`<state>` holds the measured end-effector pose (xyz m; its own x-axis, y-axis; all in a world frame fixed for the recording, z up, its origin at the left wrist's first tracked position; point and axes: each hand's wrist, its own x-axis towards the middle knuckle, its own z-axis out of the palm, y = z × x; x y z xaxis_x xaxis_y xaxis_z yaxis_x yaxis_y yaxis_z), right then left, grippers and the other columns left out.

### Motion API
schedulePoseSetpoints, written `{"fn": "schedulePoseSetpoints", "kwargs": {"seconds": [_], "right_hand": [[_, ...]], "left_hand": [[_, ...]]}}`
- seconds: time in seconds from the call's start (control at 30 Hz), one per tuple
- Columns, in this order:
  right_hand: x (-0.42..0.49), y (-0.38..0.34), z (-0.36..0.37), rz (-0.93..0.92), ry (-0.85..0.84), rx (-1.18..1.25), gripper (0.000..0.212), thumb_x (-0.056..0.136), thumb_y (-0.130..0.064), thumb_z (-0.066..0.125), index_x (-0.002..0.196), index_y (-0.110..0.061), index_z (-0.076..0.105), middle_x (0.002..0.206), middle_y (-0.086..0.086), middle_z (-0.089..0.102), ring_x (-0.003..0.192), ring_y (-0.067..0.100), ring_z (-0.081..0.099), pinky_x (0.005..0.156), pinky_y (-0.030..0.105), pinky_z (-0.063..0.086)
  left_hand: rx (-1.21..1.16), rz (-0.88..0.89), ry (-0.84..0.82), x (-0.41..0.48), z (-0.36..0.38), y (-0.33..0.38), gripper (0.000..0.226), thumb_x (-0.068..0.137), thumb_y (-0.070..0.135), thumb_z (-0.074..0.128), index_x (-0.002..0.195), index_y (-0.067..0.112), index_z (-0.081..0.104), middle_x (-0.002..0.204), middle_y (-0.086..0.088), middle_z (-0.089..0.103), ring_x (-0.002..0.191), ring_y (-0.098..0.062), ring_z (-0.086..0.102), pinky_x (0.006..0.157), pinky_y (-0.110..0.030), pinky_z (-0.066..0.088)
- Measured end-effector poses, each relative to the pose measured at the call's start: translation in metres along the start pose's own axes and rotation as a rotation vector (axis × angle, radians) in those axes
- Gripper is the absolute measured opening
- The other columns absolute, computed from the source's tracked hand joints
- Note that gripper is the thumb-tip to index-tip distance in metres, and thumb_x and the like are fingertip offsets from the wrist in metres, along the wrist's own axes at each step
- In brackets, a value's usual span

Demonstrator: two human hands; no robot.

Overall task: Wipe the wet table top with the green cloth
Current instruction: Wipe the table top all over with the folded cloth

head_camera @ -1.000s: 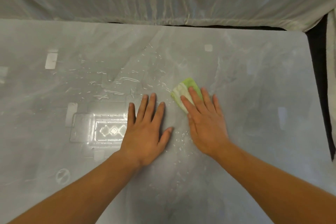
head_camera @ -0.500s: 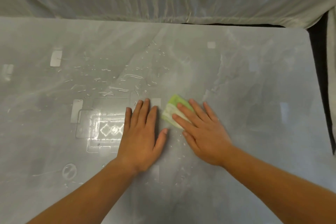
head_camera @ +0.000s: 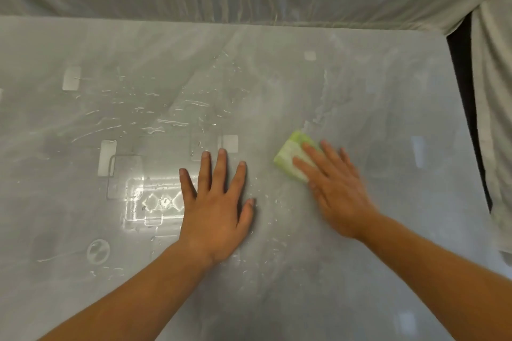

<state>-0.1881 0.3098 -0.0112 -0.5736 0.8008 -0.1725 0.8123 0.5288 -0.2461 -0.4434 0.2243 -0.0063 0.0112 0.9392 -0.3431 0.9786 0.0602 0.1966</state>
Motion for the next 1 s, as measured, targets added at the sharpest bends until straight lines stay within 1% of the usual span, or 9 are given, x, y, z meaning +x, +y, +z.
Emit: {"fn": "schedulePoseSetpoints", "kwargs": {"seconds": [0.1,0.17,0.33,0.4,0.57,0.63,0.8,0.9,1.0], "right_hand": [[0.010,-0.008,0.001,0.226,0.081,0.076,0.052,0.103,-0.030,0.028,0.153,-0.040,0.024,0.165,-0.010,0.011,0.154,0.025,0.008,0.124,0.047,0.005],[-0.008,-0.031,0.013,0.277,0.122,0.071,0.054,0.101,-0.028,0.028,0.154,-0.036,0.025,0.167,-0.006,0.011,0.154,0.026,0.007,0.124,0.049,0.006],[-0.080,-0.057,0.034,0.019,0.035,-0.017,0.055,0.100,-0.028,0.033,0.154,-0.033,0.027,0.166,-0.005,0.015,0.154,0.028,0.011,0.121,0.055,0.013],[-0.073,-0.044,0.027,0.018,0.027,-0.009,0.053,0.100,-0.028,0.032,0.153,-0.035,0.031,0.165,-0.006,0.018,0.154,0.027,0.012,0.122,0.054,0.011],[-0.007,-0.049,0.014,0.331,0.076,0.055,0.057,0.099,-0.025,0.030,0.155,-0.036,0.022,0.167,-0.006,0.009,0.153,0.030,0.006,0.123,0.053,0.007],[-0.012,-0.062,0.021,0.280,0.079,0.020,0.059,0.099,-0.024,0.034,0.155,-0.035,0.018,0.167,-0.005,0.006,0.154,0.031,0.003,0.123,0.054,0.007],[-0.069,-0.070,0.034,-0.065,-0.027,-0.068,0.059,0.098,-0.028,0.031,0.155,-0.033,0.021,0.167,-0.004,0.010,0.154,0.030,0.005,0.121,0.054,0.008],[-0.036,-0.068,0.026,-0.046,-0.017,-0.056,0.061,0.098,-0.024,0.039,0.155,-0.034,0.021,0.167,-0.005,0.010,0.154,0.030,0.006,0.122,0.055,0.007],[0.015,-0.090,0.023,0.114,0.006,0.035,0.063,0.098,-0.023,0.039,0.156,-0.034,0.017,0.168,-0.004,0.003,0.154,0.032,-0.001,0.123,0.055,0.001]], "left_hand": [[-0.011,-0.007,0.014,-0.002,0.001,0.001,0.069,0.096,0.061,0.006,0.158,0.032,0.000,0.165,-0.006,-0.018,0.147,-0.029,-0.030,0.117,-0.061,-0.014],[-0.017,-0.016,0.033,-0.005,0.001,0.003,0.068,0.097,0.060,0.009,0.158,0.032,0.005,0.166,-0.007,-0.014,0.149,-0.029,-0.027,0.117,-0.059,-0.014],[-0.051,-0.070,0.045,-0.027,0.008,0.011,0.062,0.098,0.058,0.012,0.156,0.035,0.015,0.167,-0.009,-0.002,0.151,-0.031,-0.018,0.119,-0.058,-0.010],[-0.055,-0.084,0.047,-0.041,0.014,0.014,0.063,0.099,0.057,0.012,0.156,0.033,0.016,0.167,-0.009,-0.002,0.151,-0.031,-0.018,0.119,-0.058,-0.009],[-0.022,-0.102,0.056,-0.058,0.031,0.015,0.065,0.099,0.057,0.013,0.158,0.033,0.000,0.166,-0.003,-0.017,0.149,-0.029,-0.026,0.117,-0.063,-0.009],[-0.027,-0.112,0.071,-0.057,0.033,0.017,0.065,0.099,0.057,0.014,0.158,0.034,0.000,0.166,-0.003,-0.016,0.149,-0.028,-0.026,0.117,-0.063,-0.009],[-0.032,-0.116,0.070,-0.062,0.027,0.011,0.071,0.096,0.061,0.014,0.159,0.030,0.006,0.167,-0.002,-0.013,0.150,-0.024,-0.025,0.119,-0.057,-0.013],[-0.025,-0.168,0.075,-0.080,0.029,0.009,0.068,0.096,0.057,0.015,0.158,0.028,0.009,0.167,-0.007,-0.012,0.150,-0.027,-0.024,0.118,-0.056,-0.016],[-0.071,-0.198,0.076,-0.099,0.039,0.009,0.067,0.097,0.056,0.012,0.159,0.030,0.005,0.166,-0.004,-0.014,0.149,-0.025,-0.028,0.118,-0.055,-0.016]]}}
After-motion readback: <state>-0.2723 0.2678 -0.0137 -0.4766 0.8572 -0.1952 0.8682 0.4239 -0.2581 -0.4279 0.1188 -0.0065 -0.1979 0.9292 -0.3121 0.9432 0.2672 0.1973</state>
